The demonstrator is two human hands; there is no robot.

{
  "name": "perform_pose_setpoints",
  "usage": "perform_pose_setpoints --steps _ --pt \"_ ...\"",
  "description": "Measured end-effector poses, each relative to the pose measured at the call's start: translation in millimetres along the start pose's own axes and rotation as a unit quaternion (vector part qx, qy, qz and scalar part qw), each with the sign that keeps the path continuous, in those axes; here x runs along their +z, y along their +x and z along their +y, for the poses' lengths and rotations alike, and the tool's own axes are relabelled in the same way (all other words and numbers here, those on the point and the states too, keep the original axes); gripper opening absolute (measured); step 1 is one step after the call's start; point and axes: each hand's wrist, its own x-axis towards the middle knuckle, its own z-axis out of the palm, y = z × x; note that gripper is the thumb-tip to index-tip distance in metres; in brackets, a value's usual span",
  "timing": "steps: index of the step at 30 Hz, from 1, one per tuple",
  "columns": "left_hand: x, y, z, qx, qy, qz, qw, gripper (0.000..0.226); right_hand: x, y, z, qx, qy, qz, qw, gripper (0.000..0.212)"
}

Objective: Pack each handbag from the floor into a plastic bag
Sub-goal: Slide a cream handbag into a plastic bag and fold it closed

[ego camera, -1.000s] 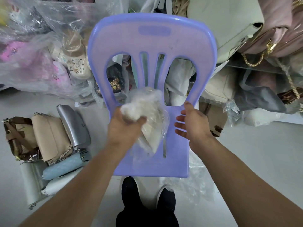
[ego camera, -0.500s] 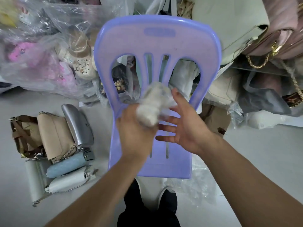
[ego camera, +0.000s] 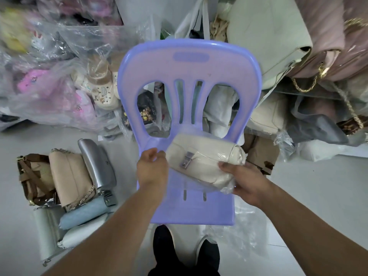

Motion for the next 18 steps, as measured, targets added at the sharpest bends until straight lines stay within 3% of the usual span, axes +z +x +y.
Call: perform_pose_setpoints --steps 6,11,15,18 --pt "-16 5 62 -0.009 -0.017 -0.072 0.997 0.071 -25 -40 -60 -0.036 0.010 -0.108 0.993 0.054" --pt "-25 -48 135 0.012 -0.076 -0.073 0.994 0.042 -35 -93 -106 -0.087 -0.004 -0.143 0.986 0.054" --pt "-37 -110 185 0.067 -0.129 -0.103 0.984 0.045 -41 -168 -151 -0.166 -0.049 -0.137 0.975 0.025" --pt "-39 -139 222 0.083 -0.148 -0.132 0.977 0.054 -54 -223 -183 -0.205 -0.066 -0.122 0.969 0.038"
